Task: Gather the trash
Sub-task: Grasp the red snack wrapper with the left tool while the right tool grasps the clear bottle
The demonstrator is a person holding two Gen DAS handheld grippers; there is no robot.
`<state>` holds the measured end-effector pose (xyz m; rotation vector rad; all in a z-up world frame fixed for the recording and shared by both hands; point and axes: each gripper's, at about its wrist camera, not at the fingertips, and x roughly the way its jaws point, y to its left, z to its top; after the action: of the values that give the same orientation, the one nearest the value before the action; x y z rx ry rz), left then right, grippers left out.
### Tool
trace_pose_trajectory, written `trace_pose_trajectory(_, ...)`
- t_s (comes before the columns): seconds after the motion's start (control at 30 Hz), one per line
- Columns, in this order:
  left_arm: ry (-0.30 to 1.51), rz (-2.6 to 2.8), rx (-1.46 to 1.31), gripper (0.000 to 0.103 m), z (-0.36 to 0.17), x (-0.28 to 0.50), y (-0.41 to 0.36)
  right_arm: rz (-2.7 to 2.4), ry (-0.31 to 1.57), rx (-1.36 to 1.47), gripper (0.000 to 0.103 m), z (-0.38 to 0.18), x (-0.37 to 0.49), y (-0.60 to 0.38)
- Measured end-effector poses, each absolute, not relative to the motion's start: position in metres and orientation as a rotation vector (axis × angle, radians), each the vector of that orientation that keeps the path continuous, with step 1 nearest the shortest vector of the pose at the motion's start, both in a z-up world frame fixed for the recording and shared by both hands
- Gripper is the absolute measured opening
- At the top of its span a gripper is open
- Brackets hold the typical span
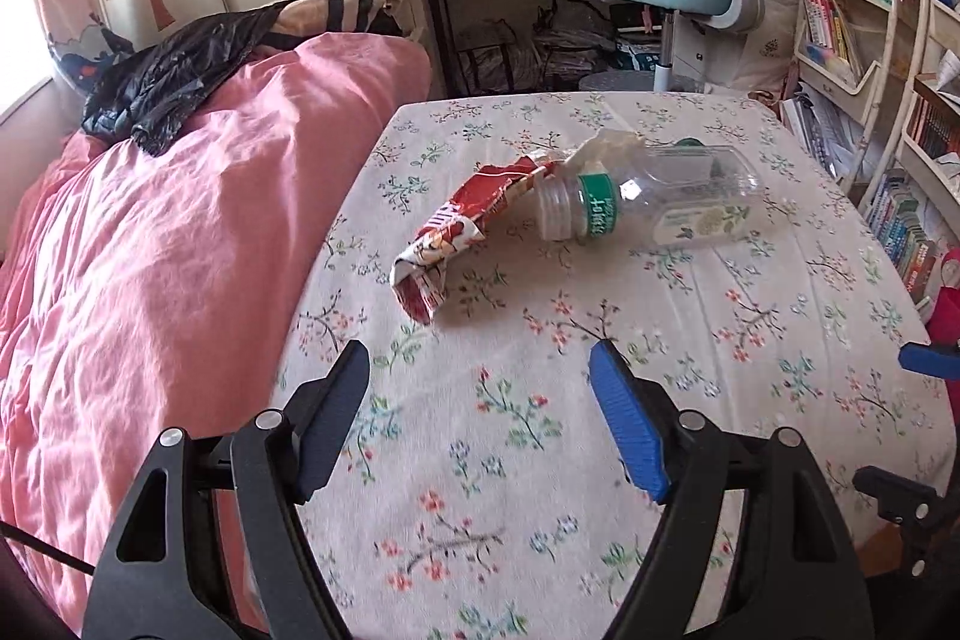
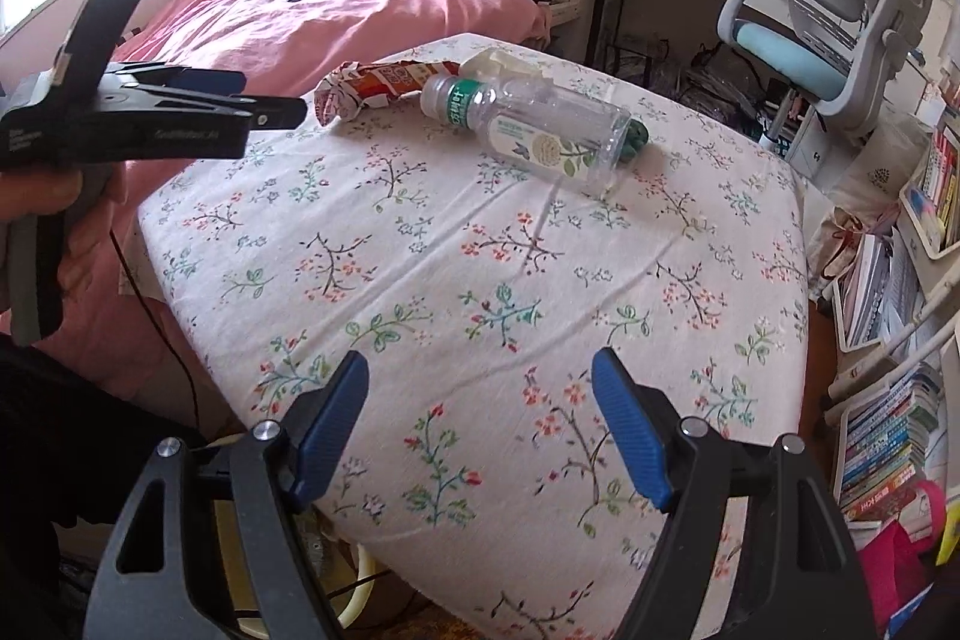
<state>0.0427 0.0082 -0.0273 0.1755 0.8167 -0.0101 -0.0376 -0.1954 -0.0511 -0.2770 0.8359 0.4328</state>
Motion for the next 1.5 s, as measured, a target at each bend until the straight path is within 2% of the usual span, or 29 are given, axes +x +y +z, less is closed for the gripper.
trace_pose_trajectory(0.37,0.850,-0.053,0.353,0.071,-0.051,0.126,-0.015,0.534,0.784,-0.456,0.074,-0.044,0.029,-0.181)
trace_pose_trajectory(0.47,0.873,-0.076,0.399,0.053,-0.058,0.140,-0.020,0.544,0.789,-0.466,0.074,-0.046,0.037,-0.183)
trace_pose_trajectory(0.53,0.899,-0.089,0.425,0.020,-0.061,0.146,-0.023,0.551,0.784,-0.479,0.074,-0.047,0.041,-0.184)
trace_pose_trajectory(0.6,0.902,-0.114,0.409,0.012,-0.056,0.150,-0.024,0.554,0.778,-0.495,0.074,-0.047,0.045,-0.184)
trace_pose_trajectory(0.83,0.816,-0.177,0.367,0.010,-0.027,0.157,-0.033,0.571,0.741,-0.550,0.075,-0.041,0.062,-0.177)
trace_pose_trajectory(1.1,0.808,-0.238,0.282,0.010,-0.018,0.176,-0.038,0.613,0.710,-0.621,0.077,-0.041,0.089,-0.159)
trace_pose_trajectory(1.5,0.767,-0.307,0.371,0.008,-0.016,0.168,-0.070,0.700,0.749,-0.741,0.077,-0.062,0.123,-0.137)
